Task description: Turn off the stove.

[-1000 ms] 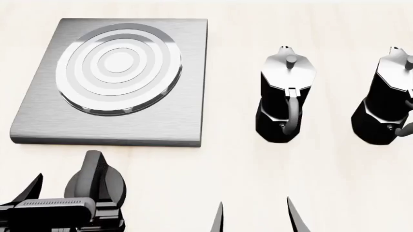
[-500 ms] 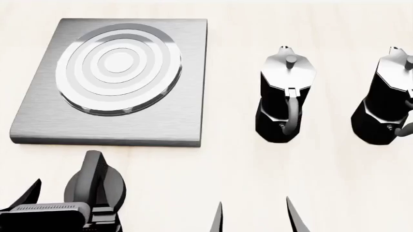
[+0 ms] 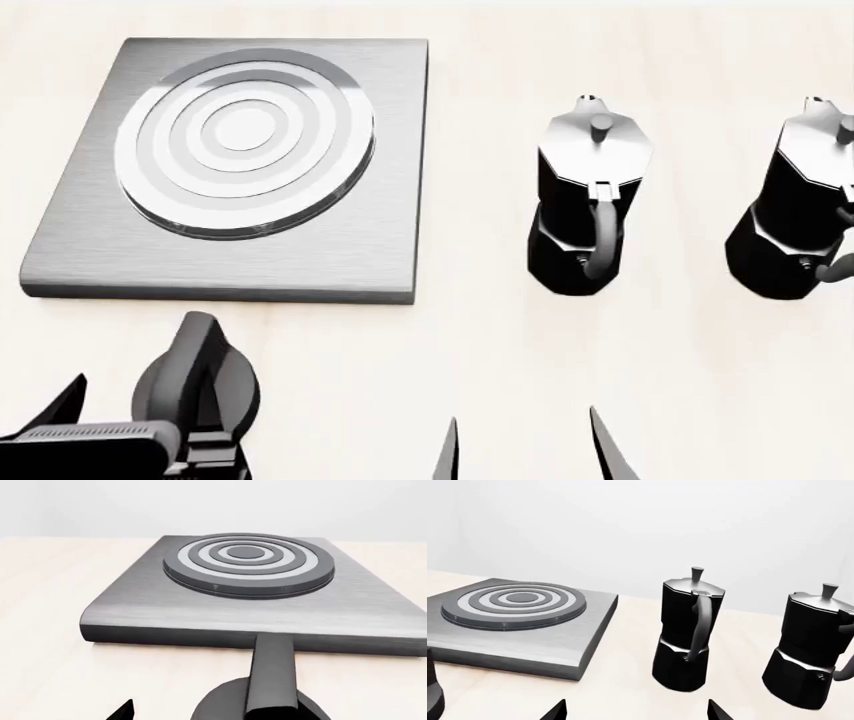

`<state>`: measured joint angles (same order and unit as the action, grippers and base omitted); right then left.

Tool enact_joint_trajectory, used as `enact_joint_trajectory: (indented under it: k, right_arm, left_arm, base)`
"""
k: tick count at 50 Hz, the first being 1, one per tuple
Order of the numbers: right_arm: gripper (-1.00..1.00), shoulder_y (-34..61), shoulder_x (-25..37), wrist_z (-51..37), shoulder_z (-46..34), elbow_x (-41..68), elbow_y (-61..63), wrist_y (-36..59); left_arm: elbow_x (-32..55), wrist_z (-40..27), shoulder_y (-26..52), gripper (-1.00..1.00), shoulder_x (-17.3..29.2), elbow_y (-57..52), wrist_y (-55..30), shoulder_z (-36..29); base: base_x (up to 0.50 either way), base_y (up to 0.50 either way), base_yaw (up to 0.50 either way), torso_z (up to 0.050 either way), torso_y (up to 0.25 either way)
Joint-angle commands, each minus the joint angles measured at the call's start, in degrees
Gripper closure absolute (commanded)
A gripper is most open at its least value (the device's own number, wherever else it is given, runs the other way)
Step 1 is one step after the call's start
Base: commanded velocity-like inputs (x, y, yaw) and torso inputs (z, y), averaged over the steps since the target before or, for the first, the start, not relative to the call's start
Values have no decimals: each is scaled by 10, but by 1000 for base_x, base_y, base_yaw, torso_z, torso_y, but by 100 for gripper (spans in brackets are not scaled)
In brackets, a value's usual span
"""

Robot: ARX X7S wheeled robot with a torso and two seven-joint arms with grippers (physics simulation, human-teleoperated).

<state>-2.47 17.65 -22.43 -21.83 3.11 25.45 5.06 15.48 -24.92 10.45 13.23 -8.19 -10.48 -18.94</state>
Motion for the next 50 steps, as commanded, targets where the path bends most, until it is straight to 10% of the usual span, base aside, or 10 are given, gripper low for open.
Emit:
enact_joint_trajectory:
  k: [1,50]
  right_arm:
    - [-100,1,2,-1,-1,2,-1,-1]
    - [-100,4,8,-10,-11,4,-4,-4]
  left_arm:
    - [-12,-39,-20,-100,20,-9,-10,31]
    - [22,-57,-62,-100,45,-76,-29,48]
  base:
    - [0,0,0,0,0]
    - [0,0,0,0,0]
